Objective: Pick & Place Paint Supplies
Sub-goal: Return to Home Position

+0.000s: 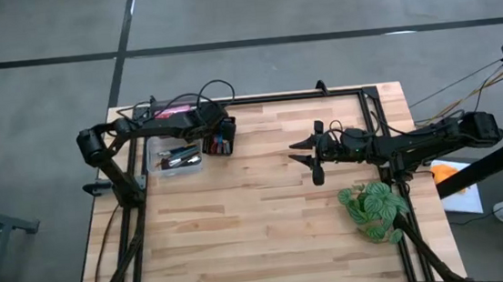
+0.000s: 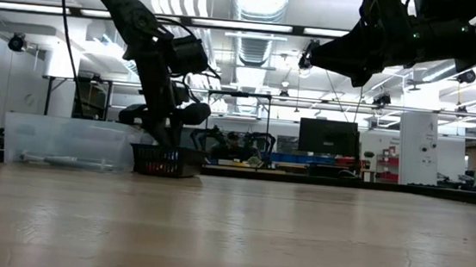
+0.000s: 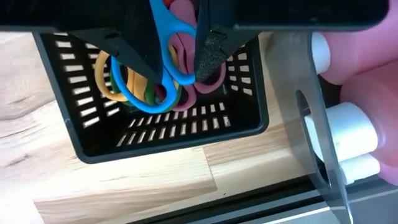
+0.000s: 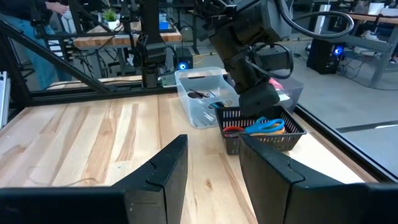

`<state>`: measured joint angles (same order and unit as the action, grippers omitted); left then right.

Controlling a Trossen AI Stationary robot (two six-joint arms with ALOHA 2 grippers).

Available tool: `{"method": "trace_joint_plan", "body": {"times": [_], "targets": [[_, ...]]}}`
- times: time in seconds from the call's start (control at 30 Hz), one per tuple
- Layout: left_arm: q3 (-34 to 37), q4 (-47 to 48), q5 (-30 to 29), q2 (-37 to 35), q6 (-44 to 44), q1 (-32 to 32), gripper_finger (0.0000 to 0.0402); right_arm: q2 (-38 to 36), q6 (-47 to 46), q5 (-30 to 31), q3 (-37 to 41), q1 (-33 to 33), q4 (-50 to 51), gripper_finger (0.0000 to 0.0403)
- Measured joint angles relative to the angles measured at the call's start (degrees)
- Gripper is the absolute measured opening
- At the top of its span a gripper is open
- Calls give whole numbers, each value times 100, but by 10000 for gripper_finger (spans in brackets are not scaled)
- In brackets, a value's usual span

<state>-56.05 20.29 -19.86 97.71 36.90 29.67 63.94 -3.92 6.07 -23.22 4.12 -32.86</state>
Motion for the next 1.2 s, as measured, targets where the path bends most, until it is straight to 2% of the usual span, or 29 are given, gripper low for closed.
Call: {"method": "trace_joint_plan", "body": {"times": [0.17,0.37,0.63,0.73,0.93,1.2], "targets": [[-26,-163,53,-66,-397,-32,96,0,0,0,0,0,-2,141],[-19,-512,99,-482,-767,-238,96,0,-7,0,0,0,-1,141],[9,-956,103,-1121,-1403,-855,94,0,0,0,0,0,-4,141],[11,-1009,100,-1242,-1698,-1137,77,0,-13,0,0,0,-4,141],[15,-1396,-4,-1330,-2060,-1668,7,0,1,0,0,2,-3,141],[15,-1953,58,-1349,-2784,-2381,1,0,2,0,0,0,-2,141]]}}
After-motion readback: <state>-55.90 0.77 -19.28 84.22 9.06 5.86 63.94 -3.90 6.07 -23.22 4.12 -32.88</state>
